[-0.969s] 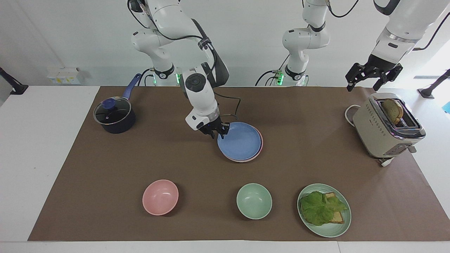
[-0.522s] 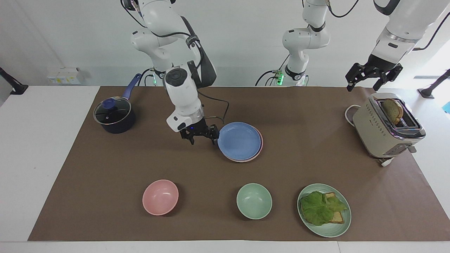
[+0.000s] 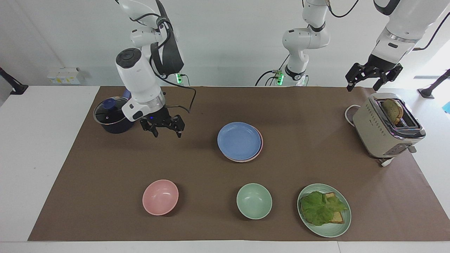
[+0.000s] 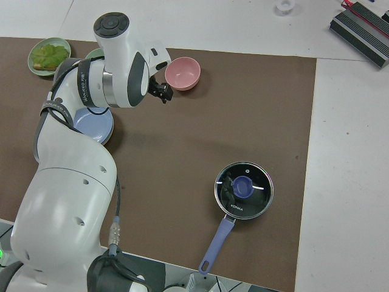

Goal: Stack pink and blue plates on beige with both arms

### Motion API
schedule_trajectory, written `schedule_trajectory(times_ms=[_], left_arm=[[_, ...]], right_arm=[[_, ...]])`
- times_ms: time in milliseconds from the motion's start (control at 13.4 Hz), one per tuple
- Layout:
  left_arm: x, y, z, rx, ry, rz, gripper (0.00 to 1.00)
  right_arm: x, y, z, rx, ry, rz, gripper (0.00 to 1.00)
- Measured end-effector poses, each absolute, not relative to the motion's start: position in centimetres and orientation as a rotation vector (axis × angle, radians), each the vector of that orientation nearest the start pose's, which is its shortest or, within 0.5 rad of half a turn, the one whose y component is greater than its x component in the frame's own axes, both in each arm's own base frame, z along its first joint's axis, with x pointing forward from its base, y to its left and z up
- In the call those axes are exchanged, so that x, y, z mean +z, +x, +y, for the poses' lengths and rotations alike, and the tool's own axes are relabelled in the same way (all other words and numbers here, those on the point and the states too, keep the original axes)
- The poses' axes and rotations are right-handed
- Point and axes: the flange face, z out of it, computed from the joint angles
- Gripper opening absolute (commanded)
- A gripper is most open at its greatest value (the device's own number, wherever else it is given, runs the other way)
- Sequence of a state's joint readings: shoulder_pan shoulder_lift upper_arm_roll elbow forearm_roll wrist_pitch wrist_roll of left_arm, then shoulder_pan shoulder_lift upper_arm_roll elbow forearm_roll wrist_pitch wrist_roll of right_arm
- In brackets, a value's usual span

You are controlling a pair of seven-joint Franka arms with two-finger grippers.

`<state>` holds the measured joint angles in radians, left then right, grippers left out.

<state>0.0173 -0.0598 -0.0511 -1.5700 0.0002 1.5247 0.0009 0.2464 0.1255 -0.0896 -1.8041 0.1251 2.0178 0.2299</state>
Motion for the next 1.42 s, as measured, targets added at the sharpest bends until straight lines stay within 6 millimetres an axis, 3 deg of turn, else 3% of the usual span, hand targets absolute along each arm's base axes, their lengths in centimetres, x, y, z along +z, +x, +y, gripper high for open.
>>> schedule_trajectory(times_ms=[671, 820, 1193, 1417], left_arm=[[65.3, 53.1, -1.9, -0.023, -3.138, 0.054, 1.00], [65.3, 53.1, -1.9, -0.023, -3.138, 0.054, 1.00], [65.3, 53.1, -1.9, -0.023, -3.138, 0.054, 1.00], [65.3, 53.1, -1.9, -0.023, -3.138, 0.054, 1.00]], right_arm=[[49.6, 58.4, -1.6, 0.031, -3.068, 0.105, 1.00], [51.9, 57.9, -2.2, -0.024, -3.096, 0.088, 1.00], [61.7, 55.0, -2.2, -0.078, -3.124, 0.061, 1.00], [64.7, 54.2, -2.2, -0.069, -3.128, 0.058, 1.00]])
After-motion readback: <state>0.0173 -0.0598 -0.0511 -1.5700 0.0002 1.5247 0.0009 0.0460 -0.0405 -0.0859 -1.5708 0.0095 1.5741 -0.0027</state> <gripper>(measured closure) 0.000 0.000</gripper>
